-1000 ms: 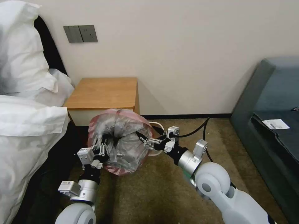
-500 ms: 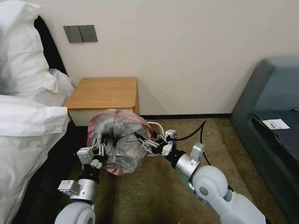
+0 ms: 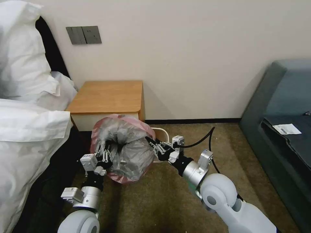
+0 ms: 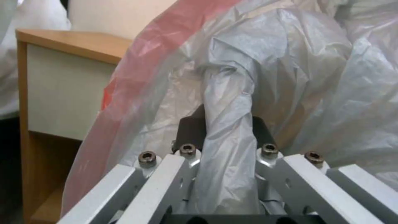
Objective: Pick up the garbage bag from the table and place it over the trash can.
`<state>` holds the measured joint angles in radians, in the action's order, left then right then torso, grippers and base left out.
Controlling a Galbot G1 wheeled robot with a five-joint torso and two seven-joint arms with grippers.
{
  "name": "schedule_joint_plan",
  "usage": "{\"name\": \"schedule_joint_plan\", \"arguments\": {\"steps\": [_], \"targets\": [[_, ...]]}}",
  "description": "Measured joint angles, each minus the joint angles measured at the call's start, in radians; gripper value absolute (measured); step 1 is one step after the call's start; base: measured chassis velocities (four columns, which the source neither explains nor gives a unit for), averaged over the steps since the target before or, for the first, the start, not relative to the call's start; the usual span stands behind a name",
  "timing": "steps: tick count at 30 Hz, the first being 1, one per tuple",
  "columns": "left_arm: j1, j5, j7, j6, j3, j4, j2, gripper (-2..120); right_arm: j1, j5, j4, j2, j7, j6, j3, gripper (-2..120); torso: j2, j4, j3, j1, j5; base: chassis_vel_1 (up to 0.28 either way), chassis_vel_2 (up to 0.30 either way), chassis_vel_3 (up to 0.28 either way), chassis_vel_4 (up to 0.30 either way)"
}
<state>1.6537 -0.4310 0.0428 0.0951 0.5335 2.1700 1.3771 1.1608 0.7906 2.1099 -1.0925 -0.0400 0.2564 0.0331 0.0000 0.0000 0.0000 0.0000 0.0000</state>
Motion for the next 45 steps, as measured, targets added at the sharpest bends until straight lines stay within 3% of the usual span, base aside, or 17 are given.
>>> {"name": "schedule_joint_plan", "arguments": {"steps": [23, 30, 34, 41, 44, 45], "targets": [[0.0, -0.001, 0.013, 0.0, 0.016, -0.015, -0.033, 11, 0.081, -0.03, 0.029, 0.072, -0.052, -0.026, 0.146, 0, 0.0, 0.0, 0.0, 0.0, 0.0, 0.0, 0.0, 0.0, 0.0], [0.001, -0.089, 0.021, -0.032, 0.017, 0.027, -0.035, 11, 0.103, -0.045, 0.01, 0.093, -0.074, -0.042, 0.185, 0, 0.0, 0.0, 0.0, 0.0, 0.0001, 0.0, 0.0, 0.0, 0.0], [0.005, -0.216, 0.039, -0.097, 0.012, 0.087, -0.03, 11, 0.116, -0.064, -0.011, 0.092, -0.089, -0.055, 0.201, 0, 0.0, 0.0, 0.0, 0.0, 0.0001, 0.0, 0.0, 0.0, 0.0], [0.002, -0.256, 0.054, -0.123, 0.018, 0.096, -0.032, 11, 0.136, -0.087, -0.007, 0.082, -0.109, -0.065, 0.22, 0, 0.0, 0.0, 0.0, 0.0, 0.0, 0.0, 0.0, 0.0, 0.0], [0.001, -0.257, 0.059, -0.127, 0.022, 0.093, -0.034, 11, 0.147, -0.103, 0.001, 0.079, -0.125, -0.076, 0.228, 7, 0.0, 0.0, 0.0, 0.0, -0.0001, 0.0, 0.0, 0.0, 0.0], [-0.002, -0.27, 0.069, -0.142, 0.025, 0.092, -0.034, 11, 0.157, -0.124, 0.008, 0.075, -0.146, -0.088, 0.236, 15, 0.0, 0.0, 0.0, 0.0, -0.0001, 0.0, 0.0, 0.0, 0.0]]}}
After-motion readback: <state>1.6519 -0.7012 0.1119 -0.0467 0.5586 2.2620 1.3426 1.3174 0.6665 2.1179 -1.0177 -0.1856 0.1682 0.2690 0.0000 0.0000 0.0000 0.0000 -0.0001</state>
